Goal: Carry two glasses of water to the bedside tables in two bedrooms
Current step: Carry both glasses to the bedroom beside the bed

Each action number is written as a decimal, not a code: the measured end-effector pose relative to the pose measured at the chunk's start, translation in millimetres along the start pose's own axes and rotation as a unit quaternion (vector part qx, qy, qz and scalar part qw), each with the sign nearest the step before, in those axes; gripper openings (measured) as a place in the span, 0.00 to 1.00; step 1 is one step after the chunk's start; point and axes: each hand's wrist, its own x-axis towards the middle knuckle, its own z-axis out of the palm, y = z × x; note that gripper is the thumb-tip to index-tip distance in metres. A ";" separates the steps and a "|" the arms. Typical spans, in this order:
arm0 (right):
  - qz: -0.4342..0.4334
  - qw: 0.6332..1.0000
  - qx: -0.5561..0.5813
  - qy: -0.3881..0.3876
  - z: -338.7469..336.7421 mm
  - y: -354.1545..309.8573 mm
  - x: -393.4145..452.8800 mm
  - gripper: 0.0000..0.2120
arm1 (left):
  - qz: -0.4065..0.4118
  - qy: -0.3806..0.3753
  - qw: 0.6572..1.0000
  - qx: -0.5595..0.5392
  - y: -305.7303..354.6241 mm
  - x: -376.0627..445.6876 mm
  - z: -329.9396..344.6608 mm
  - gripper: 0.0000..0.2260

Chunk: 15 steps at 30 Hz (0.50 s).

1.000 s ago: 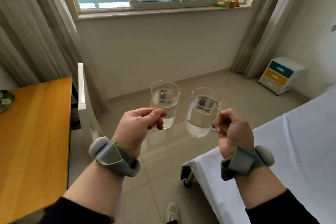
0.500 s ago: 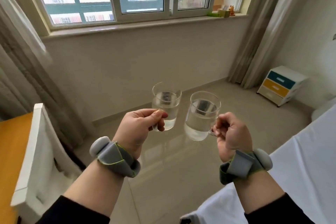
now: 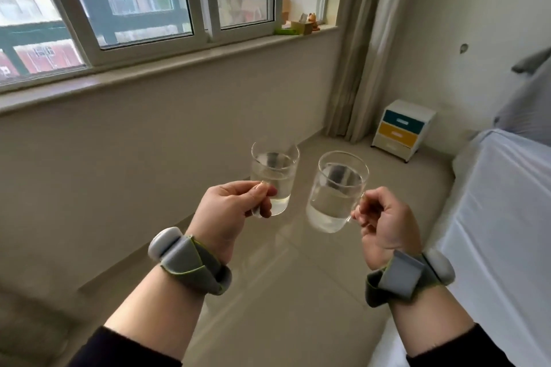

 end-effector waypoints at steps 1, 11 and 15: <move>-0.007 1.000 0.003 0.010 6.3 1.2 8.4 0.14 | 0.001 -0.011 1.000 0.005 1.4 15.7 -1.3 0.10; -0.036 0.996 -0.019 0.085 20.9 -0.3 120.2 0.13 | -0.028 -0.086 0.996 0.002 -10.9 165.1 41.7 0.09; -0.041 0.993 -0.037 0.101 20.1 -12.1 184.8 0.13 | -0.028 -0.105 0.994 0.008 -16.7 225.5 80.4 0.10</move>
